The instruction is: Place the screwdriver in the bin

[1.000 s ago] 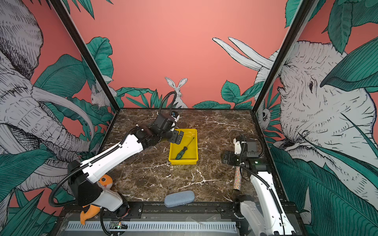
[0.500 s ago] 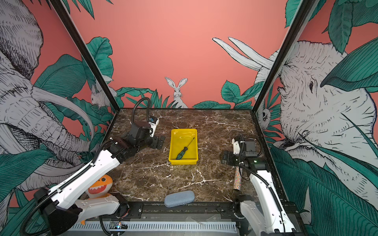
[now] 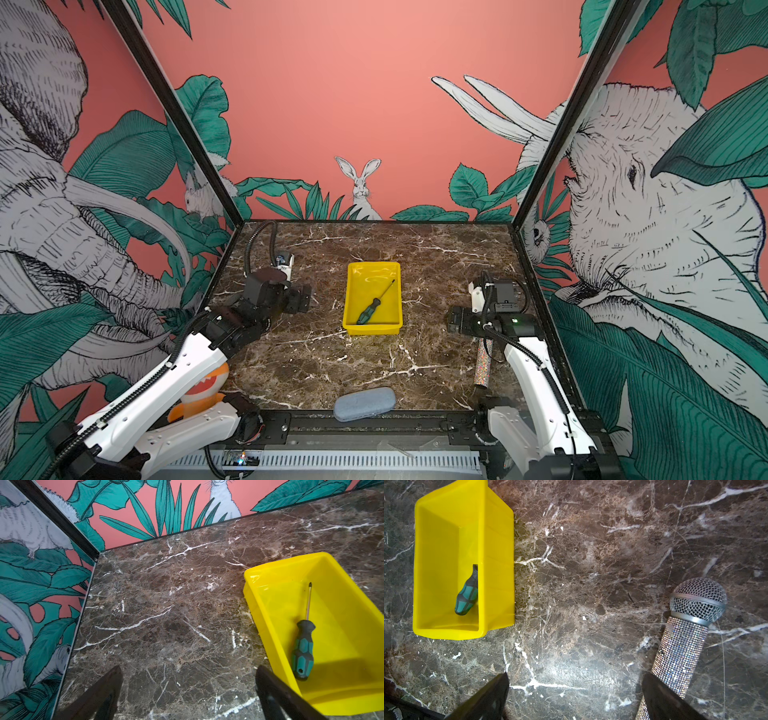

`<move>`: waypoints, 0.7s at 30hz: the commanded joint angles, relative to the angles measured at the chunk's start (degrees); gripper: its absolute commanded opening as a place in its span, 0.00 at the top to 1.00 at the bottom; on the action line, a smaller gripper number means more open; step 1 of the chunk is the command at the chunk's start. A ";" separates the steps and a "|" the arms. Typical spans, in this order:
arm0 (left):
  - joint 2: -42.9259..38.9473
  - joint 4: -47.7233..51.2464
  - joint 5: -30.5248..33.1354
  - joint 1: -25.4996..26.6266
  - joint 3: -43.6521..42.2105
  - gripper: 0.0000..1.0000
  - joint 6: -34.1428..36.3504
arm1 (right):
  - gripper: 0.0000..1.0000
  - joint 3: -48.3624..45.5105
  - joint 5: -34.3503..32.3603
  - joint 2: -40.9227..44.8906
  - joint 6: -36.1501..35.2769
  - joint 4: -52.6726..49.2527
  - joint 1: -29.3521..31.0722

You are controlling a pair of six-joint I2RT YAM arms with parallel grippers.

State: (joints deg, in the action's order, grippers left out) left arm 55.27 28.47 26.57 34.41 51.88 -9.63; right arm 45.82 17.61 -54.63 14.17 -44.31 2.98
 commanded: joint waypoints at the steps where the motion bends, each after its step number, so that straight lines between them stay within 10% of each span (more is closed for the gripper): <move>1: -1.15 -4.19 2.12 -2.13 -0.93 0.00 1.76 | 0.01 2.92 1.02 -0.25 -0.47 2.03 -0.28; 15: 4.76 -31.99 -30.22 -28.98 -13.50 0.00 6.43 | 0.01 7.50 -13.32 -2.77 1.55 17.31 -1.66; 21: 14.28 -46.34 -31.57 -32.89 -18.34 0.00 7.11 | 0.01 -11.18 -21.17 0.79 -7.08 50.59 -1.75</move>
State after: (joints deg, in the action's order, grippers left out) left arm 67.44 -7.07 -1.54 2.63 34.79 -3.16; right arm 40.75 3.60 -55.27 11.22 -11.99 1.43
